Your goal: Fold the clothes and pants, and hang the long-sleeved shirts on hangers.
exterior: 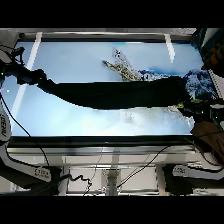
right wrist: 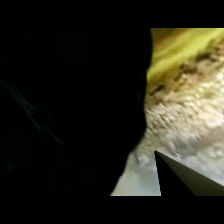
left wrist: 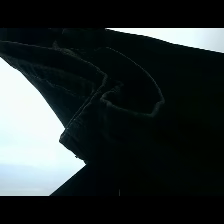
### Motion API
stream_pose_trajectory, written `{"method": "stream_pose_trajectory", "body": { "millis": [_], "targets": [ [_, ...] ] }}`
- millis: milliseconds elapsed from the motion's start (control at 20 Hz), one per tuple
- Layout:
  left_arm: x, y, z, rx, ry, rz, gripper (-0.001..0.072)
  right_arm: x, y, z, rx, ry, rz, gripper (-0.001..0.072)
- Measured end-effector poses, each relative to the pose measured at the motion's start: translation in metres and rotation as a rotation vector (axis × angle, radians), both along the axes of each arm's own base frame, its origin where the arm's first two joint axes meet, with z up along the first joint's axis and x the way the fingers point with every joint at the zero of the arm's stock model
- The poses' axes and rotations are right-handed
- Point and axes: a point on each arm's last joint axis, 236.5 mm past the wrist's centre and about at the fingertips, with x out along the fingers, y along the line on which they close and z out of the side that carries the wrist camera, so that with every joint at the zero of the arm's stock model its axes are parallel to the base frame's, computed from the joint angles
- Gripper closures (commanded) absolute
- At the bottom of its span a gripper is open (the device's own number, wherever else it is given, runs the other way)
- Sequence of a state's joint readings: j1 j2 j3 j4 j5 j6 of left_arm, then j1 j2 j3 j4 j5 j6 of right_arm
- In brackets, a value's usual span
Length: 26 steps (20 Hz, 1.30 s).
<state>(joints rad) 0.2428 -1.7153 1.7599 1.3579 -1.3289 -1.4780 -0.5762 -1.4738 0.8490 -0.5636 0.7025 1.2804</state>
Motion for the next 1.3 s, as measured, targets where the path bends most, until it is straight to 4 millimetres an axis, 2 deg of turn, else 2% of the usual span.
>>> {"method": "stream_pose_trajectory", "body": {
  "millis": [100,200,300,350,400,500,600,700,850,1000,1100,1200,1300],
  "targets": [
    [0.0,0.0,-0.004,-0.002,0.008,0.0,0.0684,0.013,-0.004,-0.011,0.033,-0.008,-0.015,0.005],
    [0.0,0.0,-0.008,-0.004,0.015,0.0,0.0683,0.026,-0.003,-0.019,0.086,-0.02,-0.038,0.0127],
    [0.0,0.0,-0.009,-0.005,0.018,0.0,0.0683,0.04,0.0,-0.023,0.099,-0.036,-0.04,0.0313],
    [0.0,0.0,-0.01,-0.005,0.02,0.0,0.0684,0.047,0.001,-0.024,0.09,-0.044,-0.03,0.0501],
    [0.0,0.0,-0.011,-0.006,0.021,0.0,0.0684,0.055,0.004,-0.023,0.072,-0.055,-0.012,0.063],
    [0.001,0.0,-0.01,-0.006,0.019,0.0,0.0684,0.076,0.007,-0.005,0.046,-0.111,0.017,0.064],
    [0.002,0.002,-0.003,-0.004,0.006,0.006,0.0686,0.097,0.011,0.028,0.034,-0.187,0.067,0.0641],
    [0.007,0.01,0.014,-0.003,-0.03,0.038,0.0687,0.115,0.011,0.077,0.014,-0.269,0.113,0.0641],
    [0.016,0.029,0.054,-0.011,-0.106,0.131,0.0688,0.127,-0.007,0.149,-0.076,-0.3,0.146,0.0641],
    [0.015,0.049,0.093,-0.002,-0.165,0.196,0.069,0.117,-0.022,0.209,-0.246,-0.247,0.239,0.0641],
    [0.008,0.055,0.107,0.018,-0.169,0.211,0.0688,0.108,-0.033,0.243,-0.354,-0.221,0.266,0.0641],
    [0.001,0.065,0.117,0.077,-0.17,0.225,0.0687,0.096,-0.04,0.266,-0.426,-0.192,0.279,0.0641],
    [0.003,0.066,0.131,0.115,-0.21,0.224,0.0688,0.089,-0.048,0.278,-0.482,-0.174,0.272,0.064]
  ]
}}
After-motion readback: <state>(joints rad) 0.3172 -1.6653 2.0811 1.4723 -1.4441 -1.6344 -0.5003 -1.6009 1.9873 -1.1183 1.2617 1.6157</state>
